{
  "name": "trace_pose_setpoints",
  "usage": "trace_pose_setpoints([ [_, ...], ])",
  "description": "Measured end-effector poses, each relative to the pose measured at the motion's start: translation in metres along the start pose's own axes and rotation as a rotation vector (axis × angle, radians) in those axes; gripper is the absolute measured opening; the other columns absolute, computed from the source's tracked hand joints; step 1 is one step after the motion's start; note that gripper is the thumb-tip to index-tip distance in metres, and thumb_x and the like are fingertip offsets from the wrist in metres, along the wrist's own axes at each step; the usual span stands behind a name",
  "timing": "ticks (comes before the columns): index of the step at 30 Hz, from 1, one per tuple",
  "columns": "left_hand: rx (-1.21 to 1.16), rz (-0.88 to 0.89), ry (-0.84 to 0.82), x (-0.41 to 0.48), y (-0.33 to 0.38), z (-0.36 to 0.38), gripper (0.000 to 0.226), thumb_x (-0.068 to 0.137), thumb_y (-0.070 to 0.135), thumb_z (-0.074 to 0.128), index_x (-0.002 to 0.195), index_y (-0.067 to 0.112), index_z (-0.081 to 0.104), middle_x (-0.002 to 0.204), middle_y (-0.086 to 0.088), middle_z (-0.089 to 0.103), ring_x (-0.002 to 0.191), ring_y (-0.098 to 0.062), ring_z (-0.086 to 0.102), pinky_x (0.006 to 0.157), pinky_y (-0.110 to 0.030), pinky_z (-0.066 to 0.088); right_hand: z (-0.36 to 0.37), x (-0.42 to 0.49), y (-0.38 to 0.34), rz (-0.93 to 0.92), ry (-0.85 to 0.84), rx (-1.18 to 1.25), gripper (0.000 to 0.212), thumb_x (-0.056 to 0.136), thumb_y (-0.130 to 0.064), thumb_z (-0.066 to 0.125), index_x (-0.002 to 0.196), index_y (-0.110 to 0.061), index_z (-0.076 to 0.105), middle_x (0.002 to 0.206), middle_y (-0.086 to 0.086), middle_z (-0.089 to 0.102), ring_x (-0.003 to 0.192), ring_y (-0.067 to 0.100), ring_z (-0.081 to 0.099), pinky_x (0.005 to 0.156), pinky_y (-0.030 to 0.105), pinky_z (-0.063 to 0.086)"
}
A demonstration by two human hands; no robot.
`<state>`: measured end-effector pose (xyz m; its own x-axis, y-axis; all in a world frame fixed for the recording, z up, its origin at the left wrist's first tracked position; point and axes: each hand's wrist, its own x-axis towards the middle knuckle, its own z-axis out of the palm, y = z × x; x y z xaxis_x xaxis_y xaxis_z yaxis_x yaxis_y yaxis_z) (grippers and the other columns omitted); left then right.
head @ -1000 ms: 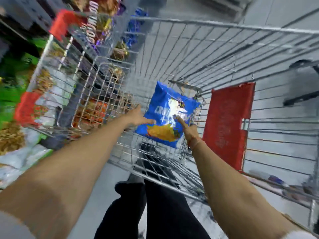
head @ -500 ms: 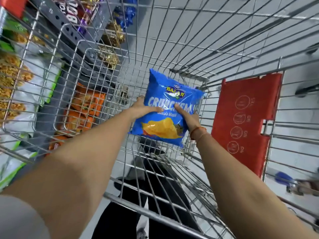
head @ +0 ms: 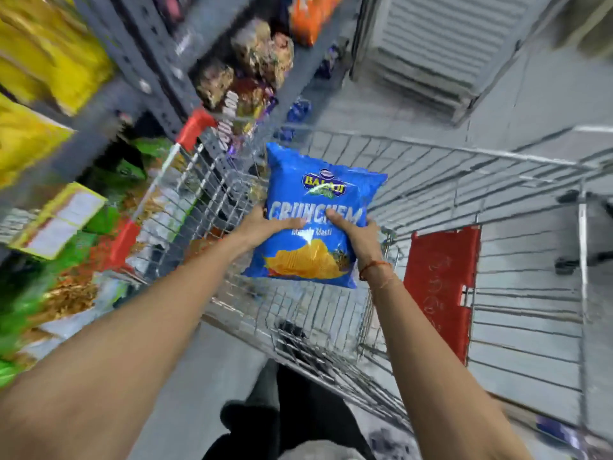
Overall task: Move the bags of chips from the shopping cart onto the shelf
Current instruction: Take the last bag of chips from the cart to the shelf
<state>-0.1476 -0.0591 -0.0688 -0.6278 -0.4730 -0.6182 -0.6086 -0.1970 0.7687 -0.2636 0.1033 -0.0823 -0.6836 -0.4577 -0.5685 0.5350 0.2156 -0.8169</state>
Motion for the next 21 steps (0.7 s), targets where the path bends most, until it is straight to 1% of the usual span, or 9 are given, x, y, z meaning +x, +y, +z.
trace_pose_setpoints([
  [4, -0.052, 0.171, 0.133, -0.06, 0.056, -0.038, 0.077, 0.047, 0.038, 0.086, 0.115, 0.012, 0.061, 0.105, -0.002, 0.067, 0.09, -0.016, 0.066, 0.077, -0.025, 0.052, 0.04, -0.037, -0.079, -0.141, -0.109, -0.053, 0.022, 0.066, -0.021, 0.087, 0.084, -0.018, 0.074, 0.076, -0.006, 0.078, 0.073, 0.013, 0.075, 0.068, 0.029, 0.059],
  [7, -0.078, 0.298, 0.241, -0.103, 0.091, -0.073, 0.06, 0.058, 0.029, 0.086, 0.111, 0.014, 0.061, 0.101, 0.002, 0.068, 0.079, -0.003, 0.067, 0.072, -0.018, 0.053, 0.078, -0.077, -0.139, -0.273, -0.187, -0.085, 0.02, 0.071, -0.016, 0.084, 0.086, -0.017, 0.071, 0.065, -0.014, 0.074, 0.06, -0.001, 0.07, 0.056, 0.015, 0.054],
  [8, -0.087, 0.33, 0.285, -0.122, 0.104, -0.087, 0.06, 0.058, 0.032, 0.086, 0.11, 0.013, 0.062, 0.105, 0.001, 0.068, 0.083, -0.006, 0.067, 0.075, -0.022, 0.054, 0.092, -0.093, -0.159, -0.327, -0.216, -0.08, 0.018, 0.073, -0.012, 0.082, 0.086, -0.016, 0.07, 0.061, -0.016, 0.072, 0.057, -0.004, 0.068, 0.054, 0.012, 0.052],
  [10, -0.09, 0.411, 0.376, -0.16, 0.128, -0.117, 0.076, 0.049, 0.045, 0.087, 0.113, 0.012, 0.063, 0.113, -0.004, 0.069, 0.094, -0.016, 0.068, 0.084, -0.033, 0.054, 0.121, -0.126, -0.196, -0.445, -0.295, -0.069, 0.018, 0.073, -0.008, 0.081, 0.084, -0.017, 0.071, 0.063, -0.016, 0.074, 0.062, 0.0, 0.07, 0.056, 0.015, 0.054],
  [12, -0.076, 0.511, 0.462, -0.203, 0.151, -0.144, 0.083, 0.039, 0.057, 0.083, 0.11, 0.019, 0.064, 0.11, -0.001, 0.071, 0.095, -0.016, 0.068, 0.087, -0.037, 0.055, 0.149, -0.159, -0.227, -0.537, -0.385, -0.057, 0.017, 0.073, -0.007, 0.081, 0.083, -0.017, 0.071, 0.069, -0.012, 0.076, 0.066, 0.005, 0.073, 0.06, 0.021, 0.057],
  [13, -0.072, 0.564, 0.5, -0.225, 0.161, -0.157, 0.08, 0.037, 0.059, 0.083, 0.106, 0.022, 0.065, 0.107, 0.001, 0.072, 0.093, -0.014, 0.069, 0.087, -0.038, 0.055, 0.162, -0.175, -0.241, -0.57, -0.422, -0.045, 0.016, 0.074, -0.007, 0.08, 0.082, -0.017, 0.071, 0.069, -0.01, 0.076, 0.065, 0.007, 0.073, 0.06, 0.022, 0.058],
  [15, -0.055, 0.64, 0.591, -0.269, 0.178, -0.181, 0.076, 0.038, 0.06, 0.083, 0.103, 0.024, 0.064, 0.107, 0.004, 0.071, 0.094, -0.013, 0.069, 0.088, -0.04, 0.055, 0.186, -0.212, -0.267, -0.627, -0.497, -0.022, 0.014, 0.075, -0.007, 0.079, 0.08, -0.017, 0.07, 0.067, -0.01, 0.075, 0.062, 0.007, 0.072, 0.06, 0.025, 0.059],
  [18, 0.015, 0.753, 0.782, -0.334, 0.201, -0.211, 0.086, 0.037, 0.073, 0.076, 0.109, 0.026, 0.063, 0.109, 0.006, 0.071, 0.098, -0.013, 0.067, 0.089, -0.039, 0.053, 0.222, -0.263, -0.3, -0.724, -0.618, 0.015, 0.012, 0.076, -0.008, 0.078, 0.083, -0.015, 0.07, 0.067, -0.008, 0.076, 0.062, 0.007, 0.072, 0.056, 0.022, 0.057],
  [21, 0.054, 0.835, 0.943, -0.396, 0.214, -0.235, 0.069, 0.051, 0.064, 0.077, 0.107, 0.026, 0.065, 0.106, 0.011, 0.07, 0.095, -0.007, 0.065, 0.084, -0.032, 0.053, 0.259, -0.308, -0.326, -0.801, -0.742, 0.049, 0.015, 0.073, -0.01, 0.079, 0.086, -0.013, 0.072, 0.075, -0.002, 0.077, 0.067, 0.012, 0.073, 0.059, 0.024, 0.057],
])
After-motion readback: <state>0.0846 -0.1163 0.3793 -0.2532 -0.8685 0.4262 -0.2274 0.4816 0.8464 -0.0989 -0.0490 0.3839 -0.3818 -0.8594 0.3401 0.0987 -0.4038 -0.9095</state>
